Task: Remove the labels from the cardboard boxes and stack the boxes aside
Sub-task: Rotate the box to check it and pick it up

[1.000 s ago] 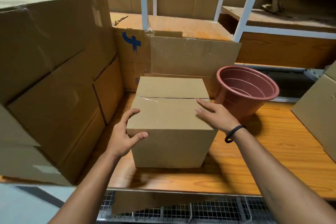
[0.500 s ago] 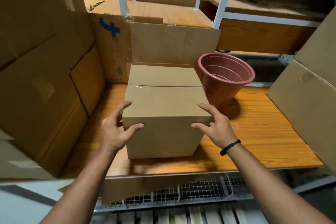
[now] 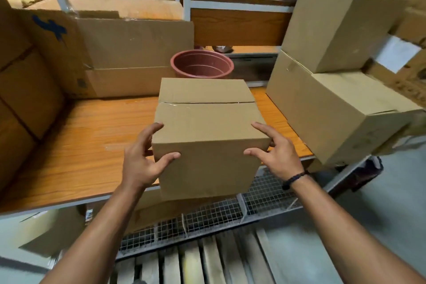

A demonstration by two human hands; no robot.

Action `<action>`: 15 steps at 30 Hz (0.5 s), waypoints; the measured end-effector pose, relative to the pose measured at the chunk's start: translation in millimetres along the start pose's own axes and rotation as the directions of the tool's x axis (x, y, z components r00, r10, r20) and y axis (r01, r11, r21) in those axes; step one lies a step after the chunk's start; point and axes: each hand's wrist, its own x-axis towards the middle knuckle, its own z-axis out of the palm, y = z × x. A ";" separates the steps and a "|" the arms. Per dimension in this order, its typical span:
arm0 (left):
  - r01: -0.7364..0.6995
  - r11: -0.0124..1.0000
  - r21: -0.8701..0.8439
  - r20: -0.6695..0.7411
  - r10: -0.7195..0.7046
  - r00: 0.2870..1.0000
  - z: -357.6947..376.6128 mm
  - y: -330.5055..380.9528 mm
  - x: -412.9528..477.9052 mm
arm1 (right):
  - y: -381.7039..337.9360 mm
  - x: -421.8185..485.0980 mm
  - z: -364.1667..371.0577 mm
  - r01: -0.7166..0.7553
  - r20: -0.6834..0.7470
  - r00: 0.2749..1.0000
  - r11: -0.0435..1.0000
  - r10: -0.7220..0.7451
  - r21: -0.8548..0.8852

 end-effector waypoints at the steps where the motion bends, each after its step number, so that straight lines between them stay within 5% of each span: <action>1: -0.009 1.000 -0.012 0.008 0.009 1.000 15.2 12.9 -0.7 | 4.7 -7.2 -18.7 0.004 -0.016 1.000 1.000 -0.004 -0.004; 15: -0.176 0.981 -0.077 -0.139 0.165 0.977 150.0 190.3 111.0 | -11.4 27.6 -239.5 0.104 -0.438 0.888 0.989 -0.141 -0.109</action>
